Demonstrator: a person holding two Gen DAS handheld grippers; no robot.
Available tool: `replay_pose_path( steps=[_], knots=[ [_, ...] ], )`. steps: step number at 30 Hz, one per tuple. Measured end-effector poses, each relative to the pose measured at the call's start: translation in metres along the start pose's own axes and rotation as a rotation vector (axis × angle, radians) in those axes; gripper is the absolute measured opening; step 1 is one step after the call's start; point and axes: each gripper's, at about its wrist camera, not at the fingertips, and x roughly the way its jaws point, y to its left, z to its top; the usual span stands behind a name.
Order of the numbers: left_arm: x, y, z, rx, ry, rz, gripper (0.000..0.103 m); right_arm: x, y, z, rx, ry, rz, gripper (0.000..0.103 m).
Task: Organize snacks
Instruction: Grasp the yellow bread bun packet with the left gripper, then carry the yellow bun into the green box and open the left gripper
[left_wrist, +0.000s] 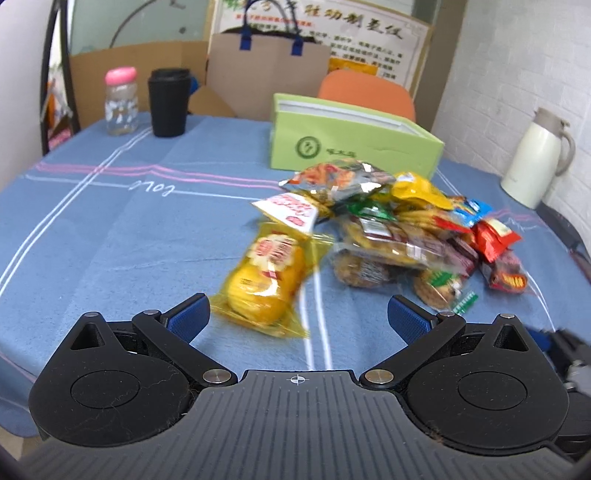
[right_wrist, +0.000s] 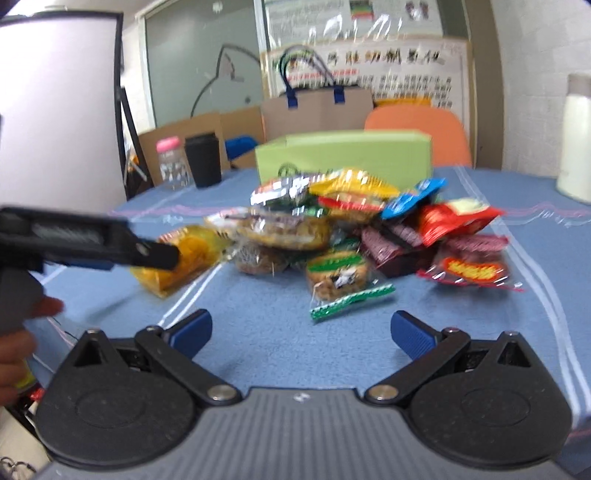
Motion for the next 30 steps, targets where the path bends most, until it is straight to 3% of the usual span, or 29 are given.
replay_pose_path(
  steps=[4, 9, 13, 16, 17, 18, 19, 25, 30],
  knots=[
    [0.009, 0.017, 0.020, 0.017, 0.031, -0.004, 0.092, 0.015, 0.011, 0.007, -0.001, 0.054, 0.089, 0.103],
    [0.028, 0.034, 0.051, 0.140, 0.102, -0.099, 0.090, 0.035, 0.056, 0.026, -0.114, 0.065, 0.257, 0.102],
    [0.047, 0.036, 0.060, 0.225, 0.190, -0.175, 0.080, 0.066, 0.088, 0.036, -0.190, 0.078, 0.304, 0.102],
    [0.063, 0.035, 0.058, 0.261, 0.248, -0.195, 0.060, 0.086, 0.097, 0.037, -0.195, 0.105, 0.278, 0.099],
    [0.068, 0.035, 0.055, 0.269, 0.267, -0.201, 0.049, 0.092, 0.098, 0.036, -0.186, 0.121, 0.281, 0.096],
    [0.072, 0.035, 0.052, 0.271, 0.287, -0.212, 0.031, 0.093, 0.099, 0.035, -0.188, 0.115, 0.282, 0.088],
    [0.076, 0.037, 0.049, 0.264, 0.305, -0.236, 0.023, 0.095, 0.102, 0.035, -0.212, 0.106, 0.286, 0.073],
    [0.044, 0.041, 0.056, 0.257, 0.252, -0.183, 0.019, 0.089, 0.107, 0.052, -0.219, 0.115, 0.375, 0.070],
    [0.039, 0.023, 0.122, 0.269, 0.118, -0.198, 0.019, 0.082, 0.102, 0.107, -0.300, 0.002, 0.355, 0.070]
  ],
)
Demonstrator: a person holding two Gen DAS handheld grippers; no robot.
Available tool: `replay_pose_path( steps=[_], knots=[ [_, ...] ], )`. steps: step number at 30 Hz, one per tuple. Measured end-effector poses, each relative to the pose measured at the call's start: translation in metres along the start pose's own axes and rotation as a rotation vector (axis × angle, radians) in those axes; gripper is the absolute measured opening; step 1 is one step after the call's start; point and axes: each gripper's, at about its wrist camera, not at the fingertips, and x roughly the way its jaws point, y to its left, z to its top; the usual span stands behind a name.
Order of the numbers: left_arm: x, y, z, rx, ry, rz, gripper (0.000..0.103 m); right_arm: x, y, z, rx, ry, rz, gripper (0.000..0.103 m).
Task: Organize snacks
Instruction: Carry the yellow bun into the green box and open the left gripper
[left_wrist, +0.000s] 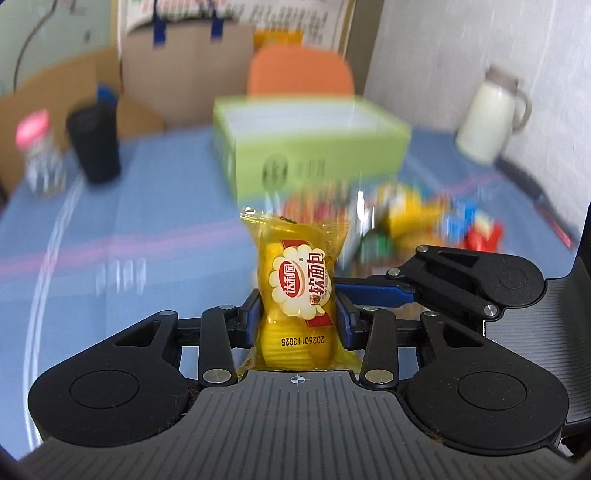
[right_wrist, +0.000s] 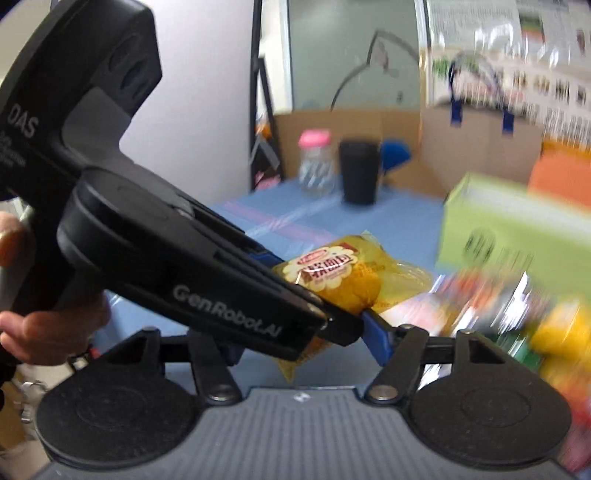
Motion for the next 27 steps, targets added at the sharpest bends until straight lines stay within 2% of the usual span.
replay_pose_path(
  steps=[2, 5, 7, 9, 12, 16, 17, 18, 20, 24, 27],
  knots=[
    [0.013, -0.002, 0.039, 0.025, -0.051, -0.007, 0.019, 0.003, -0.026, 0.027, -0.029, -0.027, -0.041, 0.071],
    [0.049, 0.002, 0.099, 0.014, -0.075, -0.039, 0.019, 0.019, -0.076, 0.066, -0.048, -0.017, -0.105, 0.071],
    [0.078, 0.007, 0.134, -0.010, -0.071, -0.058, 0.019, 0.034, -0.111, 0.089, -0.035, 0.009, -0.138, 0.071],
    [0.107, 0.010, 0.161, -0.002, -0.062, -0.046, 0.019, 0.054, -0.143, 0.105, -0.017, 0.036, -0.152, 0.070],
    [0.147, 0.020, 0.188, -0.019, -0.033, -0.019, 0.019, 0.081, -0.182, 0.120, 0.009, 0.076, -0.155, 0.070],
    [0.188, 0.041, 0.198, -0.052, 0.010, 0.009, 0.023, 0.120, -0.215, 0.123, 0.025, 0.123, -0.136, 0.071],
    [0.196, 0.046, 0.197, -0.062, 0.011, 0.026, 0.030, 0.127, -0.220, 0.121, 0.035, 0.137, -0.122, 0.071],
    [0.201, 0.050, 0.196, -0.066, 0.009, 0.048, 0.047, 0.133, -0.226, 0.120, 0.042, 0.148, -0.109, 0.072],
    [0.200, 0.057, 0.192, -0.079, -0.021, 0.094, 0.067, 0.135, -0.230, 0.115, 0.050, 0.161, -0.105, 0.077],
    [0.172, 0.062, 0.182, -0.116, -0.097, 0.074, 0.070, 0.099, -0.234, 0.104, 0.058, 0.104, -0.136, 0.092],
    [0.145, 0.057, 0.164, -0.141, -0.136, 0.045, 0.078, 0.059, -0.230, 0.093, 0.056, 0.058, -0.153, 0.093]
  ],
)
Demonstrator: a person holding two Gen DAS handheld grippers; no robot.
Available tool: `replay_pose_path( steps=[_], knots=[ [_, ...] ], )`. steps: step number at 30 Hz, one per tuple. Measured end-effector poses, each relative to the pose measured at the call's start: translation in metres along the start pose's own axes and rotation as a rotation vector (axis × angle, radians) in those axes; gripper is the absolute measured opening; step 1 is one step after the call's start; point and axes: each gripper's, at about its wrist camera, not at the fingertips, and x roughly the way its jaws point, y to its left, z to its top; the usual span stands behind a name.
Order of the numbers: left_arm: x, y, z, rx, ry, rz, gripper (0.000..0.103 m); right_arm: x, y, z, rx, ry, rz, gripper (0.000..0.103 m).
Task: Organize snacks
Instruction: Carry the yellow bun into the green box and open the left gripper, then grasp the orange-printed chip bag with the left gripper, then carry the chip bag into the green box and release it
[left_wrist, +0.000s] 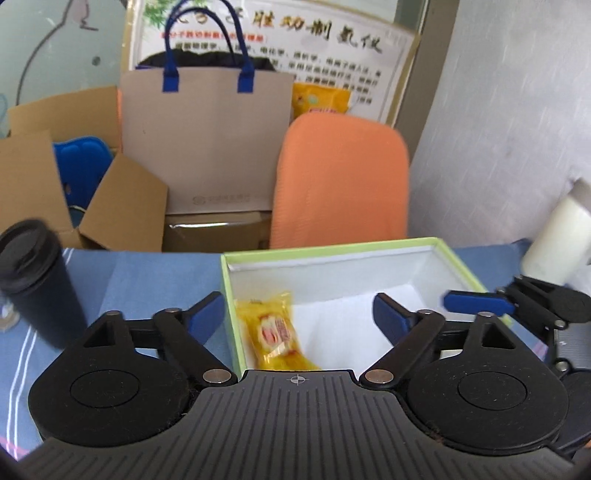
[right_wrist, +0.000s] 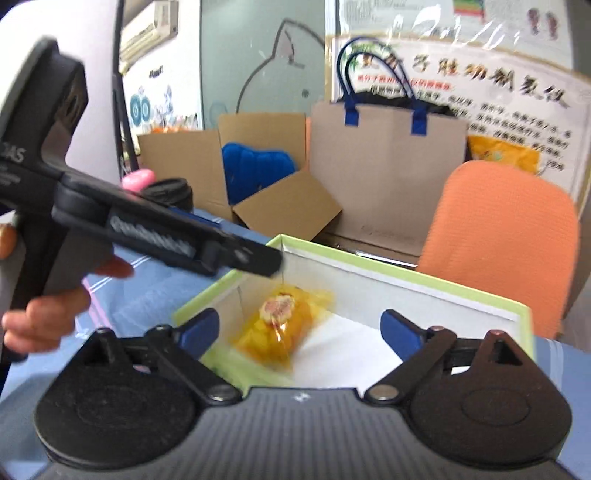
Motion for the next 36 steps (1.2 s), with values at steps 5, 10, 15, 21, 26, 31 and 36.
replay_pose_path(
  steps=[5, 10, 15, 21, 26, 31, 36],
  knots=[
    [-0.033, -0.005, -0.038, -0.058, 0.025, -0.046, 0.078, -0.055, 0.020, -0.039, 0.021, -0.012, -0.010, 0.093],
    [-0.040, -0.008, -0.081, -0.135, 0.117, -0.065, 0.078, -0.071, 0.052, -0.080, 0.040, 0.031, 0.008, 0.093],
    [-0.033, -0.008, -0.103, -0.198, 0.193, -0.095, 0.077, -0.061, 0.075, -0.090, -0.005, 0.057, 0.040, 0.093],
    [-0.017, -0.009, -0.106, -0.228, 0.247, -0.104, 0.076, -0.024, 0.073, -0.080, -0.015, 0.127, 0.058, 0.093],
    [-0.009, -0.003, -0.114, -0.279, 0.272, -0.125, 0.077, -0.003, 0.071, -0.081, -0.037, 0.189, 0.084, 0.093],
    [-0.001, 0.006, -0.124, -0.356, 0.284, -0.151, 0.079, 0.008, 0.069, -0.085, 0.000, 0.247, 0.117, 0.090],
    [-0.008, 0.003, -0.122, -0.363, 0.274, -0.205, 0.049, 0.001, 0.079, -0.087, -0.016, 0.246, 0.109, 0.078]
  ],
)
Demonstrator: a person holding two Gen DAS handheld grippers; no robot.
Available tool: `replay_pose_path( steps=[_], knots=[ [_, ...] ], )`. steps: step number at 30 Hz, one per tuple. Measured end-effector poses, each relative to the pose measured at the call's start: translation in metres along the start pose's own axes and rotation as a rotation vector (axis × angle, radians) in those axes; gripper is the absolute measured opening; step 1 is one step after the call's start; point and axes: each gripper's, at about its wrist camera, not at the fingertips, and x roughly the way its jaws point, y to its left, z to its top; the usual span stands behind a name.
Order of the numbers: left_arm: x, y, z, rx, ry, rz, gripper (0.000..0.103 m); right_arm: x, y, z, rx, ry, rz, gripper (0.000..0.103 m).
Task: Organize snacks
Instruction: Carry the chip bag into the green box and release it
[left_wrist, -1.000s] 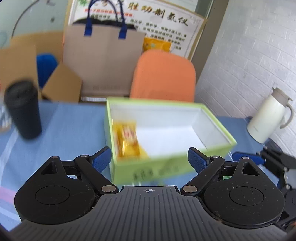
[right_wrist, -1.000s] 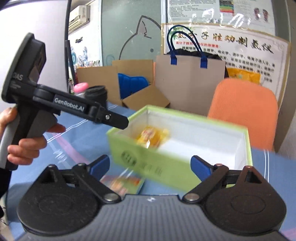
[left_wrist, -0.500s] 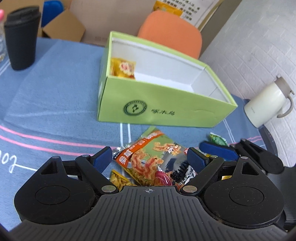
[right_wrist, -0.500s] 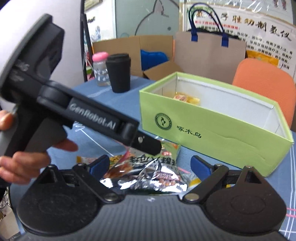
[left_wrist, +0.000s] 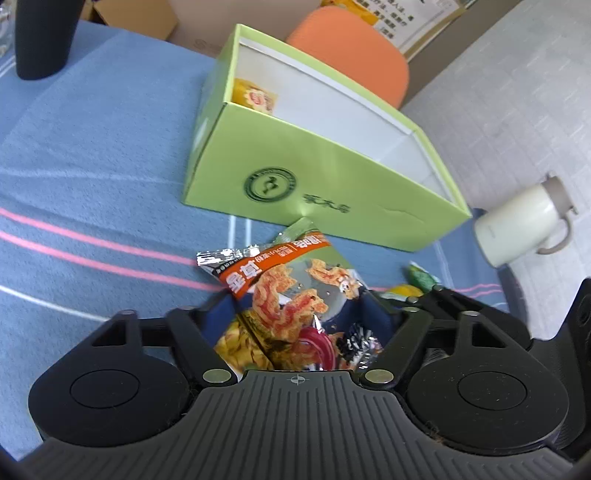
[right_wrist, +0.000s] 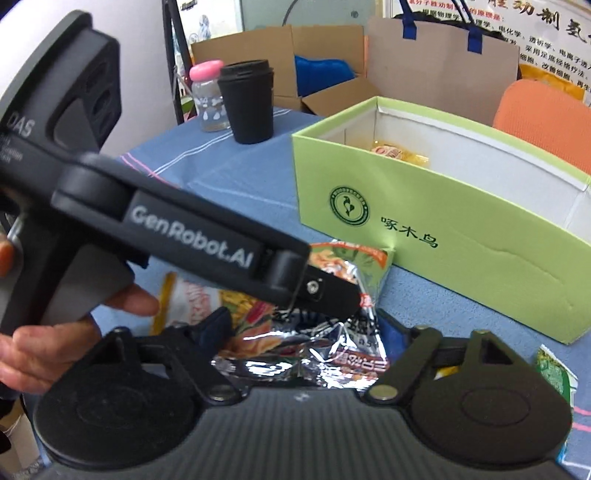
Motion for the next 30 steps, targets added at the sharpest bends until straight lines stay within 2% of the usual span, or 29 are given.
replay_pose_path(
  steps=[2, 7, 11, 14, 18, 22, 28, 29, 30],
  knots=[
    [-0.014, -0.005, -0.003, -0.004, -0.019, -0.033, 0.045, -0.012, 0.006, -0.004, -0.024, -0.036, -0.017, 0.077],
    [-0.052, -0.028, 0.002, 0.042, -0.097, -0.062, 0.045, -0.048, 0.022, 0.001, -0.092, -0.148, -0.057, 0.077],
    [-0.062, -0.057, 0.034, 0.102, -0.151, -0.064, 0.045, -0.065, 0.012, 0.027, -0.101, -0.219, -0.087, 0.077],
    [-0.053, -0.073, 0.073, 0.130, -0.172, -0.053, 0.045, -0.063, -0.016, 0.057, -0.073, -0.244, -0.102, 0.077],
    [-0.023, -0.089, 0.124, 0.147, -0.173, -0.028, 0.045, -0.042, -0.061, 0.098, -0.027, -0.231, -0.106, 0.077],
    [0.016, -0.087, 0.153, 0.140, -0.139, 0.013, 0.044, -0.010, -0.093, 0.122, 0.006, -0.176, -0.119, 0.077],
    [0.066, -0.062, 0.161, 0.110, -0.064, 0.030, 0.044, 0.038, -0.122, 0.118, 0.041, -0.092, -0.107, 0.077],
    [0.069, -0.060, 0.161, 0.115, -0.067, 0.036, 0.046, 0.042, -0.125, 0.116, 0.051, -0.084, -0.104, 0.075],
    [0.071, -0.058, 0.159, 0.127, -0.083, 0.057, 0.054, 0.046, -0.128, 0.114, 0.055, -0.079, -0.105, 0.075]
  ],
)
